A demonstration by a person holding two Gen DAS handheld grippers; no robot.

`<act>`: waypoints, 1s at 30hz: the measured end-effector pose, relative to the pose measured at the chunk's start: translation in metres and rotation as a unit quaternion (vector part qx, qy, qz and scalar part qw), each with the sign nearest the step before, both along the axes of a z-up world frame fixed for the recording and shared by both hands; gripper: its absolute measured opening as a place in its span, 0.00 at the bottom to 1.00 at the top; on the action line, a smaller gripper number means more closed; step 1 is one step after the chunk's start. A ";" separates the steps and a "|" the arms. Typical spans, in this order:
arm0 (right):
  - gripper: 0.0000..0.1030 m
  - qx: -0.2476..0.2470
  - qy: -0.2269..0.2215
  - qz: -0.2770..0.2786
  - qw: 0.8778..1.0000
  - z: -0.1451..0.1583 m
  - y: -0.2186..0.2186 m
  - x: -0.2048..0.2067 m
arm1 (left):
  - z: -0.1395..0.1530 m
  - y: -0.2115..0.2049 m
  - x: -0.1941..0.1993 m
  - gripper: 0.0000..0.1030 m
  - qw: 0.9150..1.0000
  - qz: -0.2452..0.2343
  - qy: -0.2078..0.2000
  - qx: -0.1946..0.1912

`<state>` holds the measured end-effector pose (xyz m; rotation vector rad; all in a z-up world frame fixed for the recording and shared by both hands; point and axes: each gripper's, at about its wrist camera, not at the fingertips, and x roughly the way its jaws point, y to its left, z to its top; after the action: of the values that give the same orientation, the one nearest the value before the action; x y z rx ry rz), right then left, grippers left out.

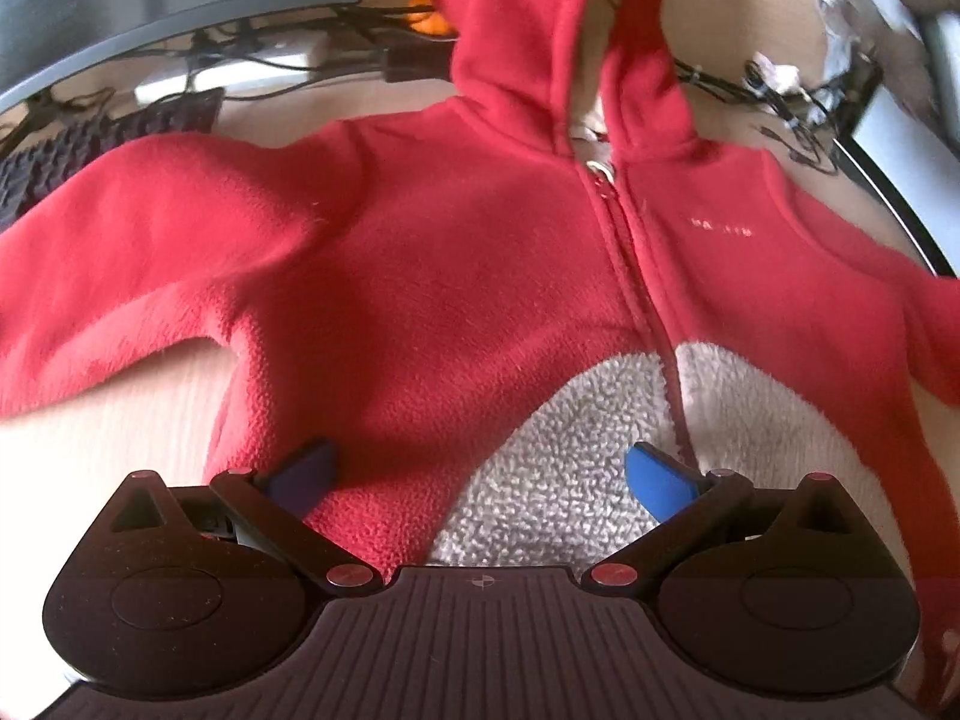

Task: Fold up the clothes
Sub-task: 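Lay the red jacket flat on the desk, front up, sleeves spread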

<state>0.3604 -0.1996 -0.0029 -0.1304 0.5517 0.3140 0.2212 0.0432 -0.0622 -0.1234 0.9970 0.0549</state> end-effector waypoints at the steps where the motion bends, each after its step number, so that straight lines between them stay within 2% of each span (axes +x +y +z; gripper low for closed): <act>1: 1.00 0.010 0.030 0.011 0.999 -0.010 0.001 -0.017 | 0.000 0.001 -0.001 1.00 1.000 -0.006 -0.002 0.000; 3: 1.00 0.036 0.097 0.033 0.994 -0.029 0.005 -0.050 | -0.001 0.002 -0.003 1.00 1.000 -0.022 -0.006 -0.002; 5: 1.00 0.067 0.172 0.045 0.982 -0.057 0.008 -0.085 | -0.001 0.005 -0.007 1.00 0.999 -0.041 -0.014 -0.006; 6: 1.00 0.076 0.196 0.045 0.977 -0.069 0.015 -0.103 | -0.001 0.007 -0.011 1.00 0.999 -0.050 -0.019 -0.011; 9: 1.00 0.076 0.215 0.016 0.973 -0.098 0.021 -0.133 | -0.002 0.014 -0.019 1.00 0.997 -0.069 -0.031 -0.023; 13: 1.00 0.043 0.194 0.016 0.980 -0.108 0.036 -0.137 | -0.001 0.020 -0.029 1.00 0.997 -0.066 -0.033 -0.031; 18: 1.00 -0.017 0.189 0.029 0.981 -0.100 0.038 -0.137 | 0.000 0.021 -0.041 1.00 0.997 -0.055 -0.045 -0.040; 21: 1.00 -0.007 0.192 0.020 0.981 -0.091 0.030 -0.142 | -0.001 0.018 -0.043 1.00 0.996 -0.051 -0.059 -0.033; 24: 1.00 0.038 0.207 -0.005 0.978 -0.081 0.017 -0.145 | 0.001 0.016 -0.044 1.00 0.996 -0.059 -0.065 -0.021; 25: 1.00 0.058 0.199 -0.019 0.978 -0.072 0.008 -0.153 | 0.005 0.017 -0.048 1.00 0.995 -0.062 -0.072 -0.017; 27: 1.00 0.064 0.146 -0.042 0.986 -0.052 -0.009 -0.178 | 0.018 0.021 -0.062 1.00 0.993 -0.069 -0.095 -0.008; 30: 1.00 -0.007 0.044 -0.083 0.996 -0.029 -0.027 -0.230 | 0.042 0.028 -0.099 1.00 0.986 -0.090 -0.136 0.030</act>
<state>0.1300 -0.2268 -0.0322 -0.0839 0.6480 0.1549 0.1222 0.0710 -0.0207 0.0143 0.7287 -0.0951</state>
